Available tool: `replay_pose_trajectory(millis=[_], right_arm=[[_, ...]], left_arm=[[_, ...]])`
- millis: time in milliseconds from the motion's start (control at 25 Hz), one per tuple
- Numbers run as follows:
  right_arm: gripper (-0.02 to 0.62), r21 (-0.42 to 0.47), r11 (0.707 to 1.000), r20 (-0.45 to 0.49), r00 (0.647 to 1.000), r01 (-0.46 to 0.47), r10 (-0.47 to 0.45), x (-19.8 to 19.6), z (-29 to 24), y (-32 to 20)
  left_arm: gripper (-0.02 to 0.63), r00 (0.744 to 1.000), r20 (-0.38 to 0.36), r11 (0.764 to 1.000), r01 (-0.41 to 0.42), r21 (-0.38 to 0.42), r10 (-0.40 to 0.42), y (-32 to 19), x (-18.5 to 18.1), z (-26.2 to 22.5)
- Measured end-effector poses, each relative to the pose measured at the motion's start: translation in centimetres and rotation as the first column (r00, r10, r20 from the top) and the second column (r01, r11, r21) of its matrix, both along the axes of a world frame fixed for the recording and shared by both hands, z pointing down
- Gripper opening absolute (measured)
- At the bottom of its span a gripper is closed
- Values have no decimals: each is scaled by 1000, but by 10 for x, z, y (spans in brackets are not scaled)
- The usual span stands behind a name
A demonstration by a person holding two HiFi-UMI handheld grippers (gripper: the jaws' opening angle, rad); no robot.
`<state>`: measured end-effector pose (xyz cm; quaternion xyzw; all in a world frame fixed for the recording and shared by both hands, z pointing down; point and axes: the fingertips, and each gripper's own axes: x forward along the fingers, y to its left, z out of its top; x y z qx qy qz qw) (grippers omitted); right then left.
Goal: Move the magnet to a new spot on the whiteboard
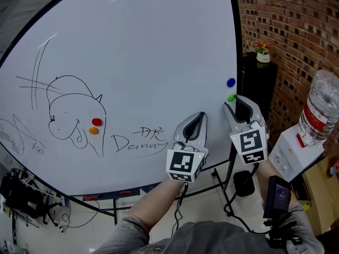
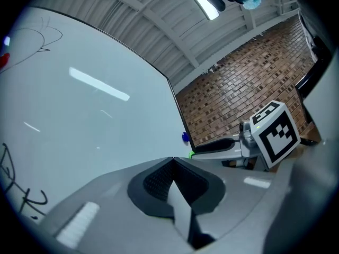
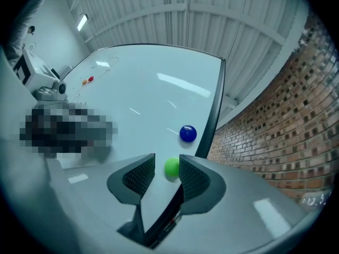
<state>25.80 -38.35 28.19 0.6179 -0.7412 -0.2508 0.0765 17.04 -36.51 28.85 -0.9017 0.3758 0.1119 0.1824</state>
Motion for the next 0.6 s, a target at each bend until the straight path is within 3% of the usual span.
replay_pose_trajectory(millis=[200,440,600], right_arm=[[103,3,998,-22,998,56,-56,-53,0,12],[8,1,989,-26,988,150,-150,-138,1,21],[8,-13,974,-39,973,225,-226,-199,1,28]], left_arm=[[2,999,-21,999,35,-6,-35,4,-40,-4],[2,994,-21,994,108,-11,-108,9,-112,-7],[2,987,-23,988,156,-13,-156,15,-163,-9]])
